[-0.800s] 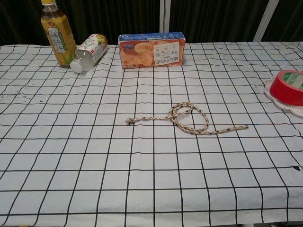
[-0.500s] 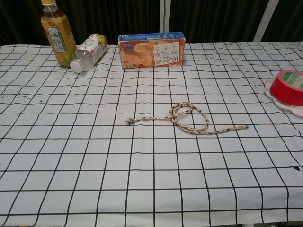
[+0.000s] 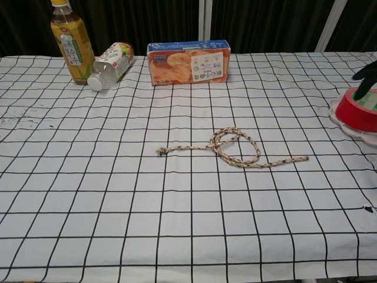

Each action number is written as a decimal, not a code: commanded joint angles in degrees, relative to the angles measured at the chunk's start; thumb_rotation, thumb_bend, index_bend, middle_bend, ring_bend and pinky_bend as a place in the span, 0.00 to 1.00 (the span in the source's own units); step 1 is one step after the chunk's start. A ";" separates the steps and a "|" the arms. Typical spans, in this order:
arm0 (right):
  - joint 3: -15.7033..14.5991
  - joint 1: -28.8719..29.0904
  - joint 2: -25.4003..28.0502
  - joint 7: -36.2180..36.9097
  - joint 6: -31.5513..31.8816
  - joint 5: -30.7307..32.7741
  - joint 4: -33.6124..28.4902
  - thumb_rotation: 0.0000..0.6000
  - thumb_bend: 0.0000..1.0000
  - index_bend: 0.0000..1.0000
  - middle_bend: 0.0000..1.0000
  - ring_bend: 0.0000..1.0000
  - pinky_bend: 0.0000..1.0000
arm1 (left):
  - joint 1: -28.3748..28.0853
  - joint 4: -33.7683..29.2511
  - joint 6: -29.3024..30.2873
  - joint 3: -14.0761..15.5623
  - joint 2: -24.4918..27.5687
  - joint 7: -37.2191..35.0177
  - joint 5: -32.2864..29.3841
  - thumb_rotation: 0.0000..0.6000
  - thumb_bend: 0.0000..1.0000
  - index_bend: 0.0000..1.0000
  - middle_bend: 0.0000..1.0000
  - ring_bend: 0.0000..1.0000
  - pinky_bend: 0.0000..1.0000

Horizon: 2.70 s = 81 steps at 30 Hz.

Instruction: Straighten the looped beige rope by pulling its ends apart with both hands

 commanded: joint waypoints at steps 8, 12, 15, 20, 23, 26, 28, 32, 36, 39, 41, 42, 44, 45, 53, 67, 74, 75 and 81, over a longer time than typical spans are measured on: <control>0.94 8.79 -13.24 -10.36 -8.69 4.36 8.36 1.00 0.26 0.46 0.18 0.00 0.00 | 0.46 1.07 -0.53 0.24 -0.10 -1.59 -0.72 1.00 0.14 0.12 0.00 0.00 0.00; -0.17 9.24 -15.40 -11.94 -8.46 3.98 10.97 1.00 0.29 0.47 0.19 0.00 0.00 | 0.51 1.54 -0.80 0.33 -0.31 -2.10 -0.83 1.00 0.14 0.12 0.00 0.00 0.00; -0.98 9.27 -16.61 -12.17 -7.88 3.47 12.62 1.00 0.30 0.48 0.19 0.00 0.00 | 0.54 1.84 -0.90 0.35 -0.45 -2.39 -0.84 1.00 0.14 0.12 0.00 0.00 0.00; -1.98 9.47 -18.10 -12.31 -7.77 3.31 15.22 1.00 0.32 0.51 0.20 0.00 0.00 | 0.53 2.22 -1.00 0.35 -0.66 -2.71 -0.82 1.00 0.14 0.12 0.00 0.00 0.00; -2.10 9.62 -18.71 -12.12 -7.56 3.39 16.36 1.00 0.33 0.51 0.20 0.00 0.00 | 0.59 2.39 -1.10 0.35 -0.74 -2.83 -0.95 1.00 0.14 0.12 0.00 0.00 0.00; -2.03 9.79 -19.15 -11.98 -7.54 3.79 17.25 1.00 0.34 0.51 0.20 0.00 0.00 | 0.64 2.48 -1.19 0.40 -0.80 -2.89 -0.99 1.00 0.14 0.12 0.00 0.00 0.00; -2.05 9.94 -19.32 -11.90 -7.80 4.12 17.68 1.00 0.34 0.51 0.20 0.00 0.00 | 0.66 2.50 -1.26 0.41 -0.83 -2.90 -1.07 1.00 0.14 0.12 0.00 0.00 0.00; -2.47 10.12 -19.52 -11.80 -8.16 4.42 17.99 1.00 0.34 0.52 0.20 0.00 0.00 | 0.74 2.48 -1.41 0.40 -0.79 -2.99 -1.29 1.00 0.14 0.12 0.00 0.00 0.00; -2.63 10.29 -19.44 -11.78 -8.34 4.72 17.87 1.00 0.34 0.52 0.20 0.00 0.00 | 0.77 2.51 -1.48 0.36 -0.80 -3.12 -1.38 1.00 0.14 0.12 0.00 0.00 0.00; -2.67 10.46 -19.41 -11.94 -8.47 4.98 17.91 1.00 0.34 0.52 0.20 0.00 0.00 | 0.69 2.63 -1.59 0.33 -0.85 -3.14 -1.33 1.00 0.14 0.12 0.00 0.00 0.00; -2.65 10.62 -19.44 -12.00 -8.69 5.26 18.02 1.00 0.34 0.52 0.20 0.00 0.00 | 0.68 2.71 -1.60 0.31 -0.91 -3.19 -1.31 1.00 0.14 0.12 0.00 0.00 0.00; -2.64 10.68 -19.47 -12.03 -8.76 5.37 18.06 1.00 0.34 0.52 0.20 0.00 0.00 | 0.68 2.75 -1.60 0.30 -0.93 -3.21 -1.32 1.00 0.14 0.12 0.00 0.00 0.00; -2.60 10.81 -19.53 -12.04 -8.81 5.54 18.10 1.00 0.35 0.52 0.20 0.00 0.00 | 0.71 2.78 -1.59 0.28 -0.96 -3.28 -1.35 1.00 0.14 0.12 0.00 0.00 0.00; -2.59 10.85 -19.54 -12.00 -8.79 5.60 18.08 1.00 0.35 0.53 0.20 0.00 0.00 | 0.71 2.80 -1.61 0.29 -0.95 -3.28 -1.35 1.00 0.14 0.12 0.00 0.00 0.00; -2.69 11.08 -19.35 -12.08 -8.64 5.89 17.84 1.00 0.36 0.53 0.20 0.00 0.00 | 0.71 2.88 -1.72 0.30 -0.95 -3.32 -1.35 1.00 0.14 0.12 0.00 0.00 0.00; -2.81 10.92 -18.66 -12.59 -7.01 5.77 16.52 1.00 0.48 0.61 0.22 0.00 0.00 | -1.81 2.49 -2.96 0.43 0.36 -4.35 2.44 1.00 0.14 0.12 0.00 0.00 0.00; -0.79 11.22 -15.90 -13.56 -6.49 7.98 11.53 1.00 0.49 0.63 0.22 0.00 0.00 | -10.75 1.47 -9.56 -0.99 1.07 -11.84 8.76 1.00 0.13 0.24 0.04 0.00 0.00; -0.53 11.35 -15.61 -14.10 -6.60 8.44 10.90 1.00 0.49 0.63 0.22 0.00 0.00 | -12.25 1.32 -11.13 -1.27 0.92 -12.96 9.12 1.00 0.13 0.26 0.05 0.00 0.00; 0.69 12.09 -14.95 -17.76 -7.44 12.08 7.63 1.00 0.49 0.63 0.22 0.00 0.00 | -22.16 1.04 -22.58 -3.70 -2.42 -18.69 8.11 1.00 0.13 0.35 0.09 0.00 0.00</control>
